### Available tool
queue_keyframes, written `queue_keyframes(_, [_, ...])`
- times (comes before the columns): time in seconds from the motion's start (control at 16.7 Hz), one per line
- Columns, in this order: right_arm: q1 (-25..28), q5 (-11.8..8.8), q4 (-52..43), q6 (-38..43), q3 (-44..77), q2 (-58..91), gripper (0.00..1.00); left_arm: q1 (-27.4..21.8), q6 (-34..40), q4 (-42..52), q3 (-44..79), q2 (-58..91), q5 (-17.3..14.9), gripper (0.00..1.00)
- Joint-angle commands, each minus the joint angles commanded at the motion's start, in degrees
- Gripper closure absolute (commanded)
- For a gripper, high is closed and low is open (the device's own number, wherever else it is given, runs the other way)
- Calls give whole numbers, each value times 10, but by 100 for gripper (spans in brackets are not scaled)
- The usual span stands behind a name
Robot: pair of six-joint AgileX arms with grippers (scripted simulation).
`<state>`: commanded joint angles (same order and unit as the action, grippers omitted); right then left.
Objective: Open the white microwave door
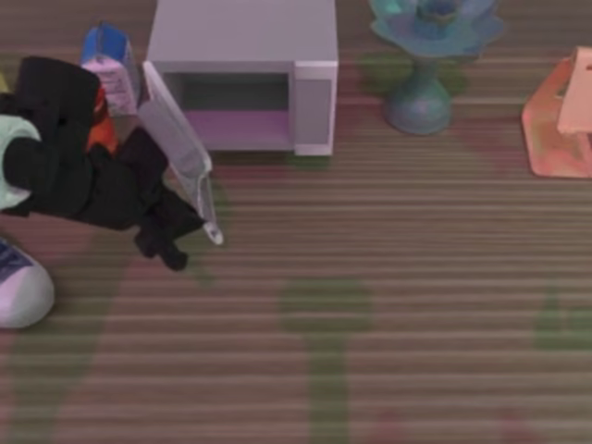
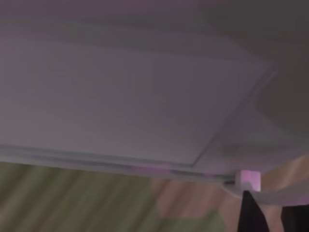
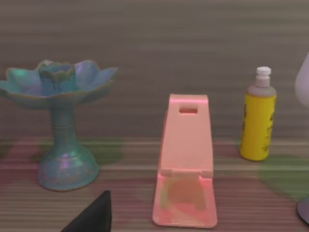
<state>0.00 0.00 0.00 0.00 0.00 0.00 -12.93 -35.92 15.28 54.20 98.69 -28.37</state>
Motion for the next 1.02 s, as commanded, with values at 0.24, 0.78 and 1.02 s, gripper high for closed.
queue_keyframes(0.24, [0, 0, 0, 0, 0, 0, 0, 13, -32, 14, 9, 0, -15, 100])
queue_keyframes(0.78, [0, 0, 0, 0, 0, 0, 0, 19, -44, 23, 10, 2, -20, 100])
queue_keyframes(1.02, [0, 0, 0, 0, 0, 0, 0, 19, -44, 23, 10, 2, -20, 100])
